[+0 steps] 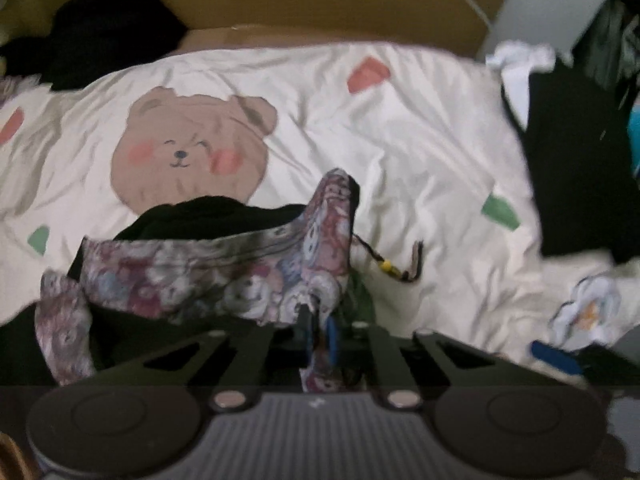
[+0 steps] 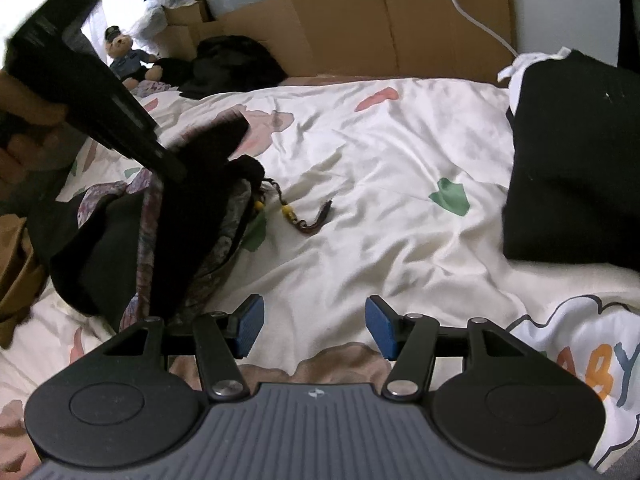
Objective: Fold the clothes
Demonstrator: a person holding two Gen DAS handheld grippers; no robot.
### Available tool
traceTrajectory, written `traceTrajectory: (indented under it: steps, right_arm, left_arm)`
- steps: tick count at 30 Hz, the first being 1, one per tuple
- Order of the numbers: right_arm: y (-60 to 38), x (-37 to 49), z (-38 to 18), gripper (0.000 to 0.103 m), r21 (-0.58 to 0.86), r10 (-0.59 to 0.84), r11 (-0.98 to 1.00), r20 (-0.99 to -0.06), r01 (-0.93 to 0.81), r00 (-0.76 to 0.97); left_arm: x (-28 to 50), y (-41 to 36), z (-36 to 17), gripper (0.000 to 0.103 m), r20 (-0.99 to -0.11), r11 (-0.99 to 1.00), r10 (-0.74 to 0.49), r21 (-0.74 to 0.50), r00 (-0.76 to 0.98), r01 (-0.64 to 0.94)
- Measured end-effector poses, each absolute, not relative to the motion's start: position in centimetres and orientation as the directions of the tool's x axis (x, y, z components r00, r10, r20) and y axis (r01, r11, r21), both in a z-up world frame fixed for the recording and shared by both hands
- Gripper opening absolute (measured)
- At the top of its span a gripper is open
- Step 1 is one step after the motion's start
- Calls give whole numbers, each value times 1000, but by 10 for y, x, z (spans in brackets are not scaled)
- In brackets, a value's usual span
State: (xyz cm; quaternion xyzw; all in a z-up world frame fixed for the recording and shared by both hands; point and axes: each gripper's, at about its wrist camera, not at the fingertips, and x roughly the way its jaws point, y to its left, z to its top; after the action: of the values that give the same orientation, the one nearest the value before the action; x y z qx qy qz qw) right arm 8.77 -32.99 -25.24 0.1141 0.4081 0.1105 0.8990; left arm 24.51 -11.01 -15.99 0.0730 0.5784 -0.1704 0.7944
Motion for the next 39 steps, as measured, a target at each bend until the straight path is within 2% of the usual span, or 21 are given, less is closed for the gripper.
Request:
traceTrajectory:
  steps: [5, 11, 19, 22, 27, 39]
  right_arm:
    - [-320, 88, -252, 61, 295, 290, 950, -709, -103, 643]
    - [-306, 84, -249, 61, 267, 279, 956, -706, -121, 650]
    - [-297, 83, -246, 61, 253, 266, 960, -710, -116, 653]
    - [-292, 82, -245, 61, 248, 271, 960, -710, -129, 650]
    - [-283, 78, -242, 61, 220, 273, 962, -709, -165, 651]
    - [-283, 76, -239, 61, 244, 288, 956, -699, -161, 655]
  left_arm:
    - [245, -45, -121, 5, -900, 960, -232, -151, 369, 236]
    - [244, 54, -87, 5, -855, 977, -205, -209, 477, 47]
    - [219, 166, -92, 4, -855, 962, -95, -211, 510, -175]
    - [214, 187, -96, 3, -858, 954, -75, -209, 507, -214]
    - [208, 217, -109, 2, -885, 953, -38, -173, 465, -250]
    - [175, 298, -123, 2, -918, 910, 168, 6, 358, -414]
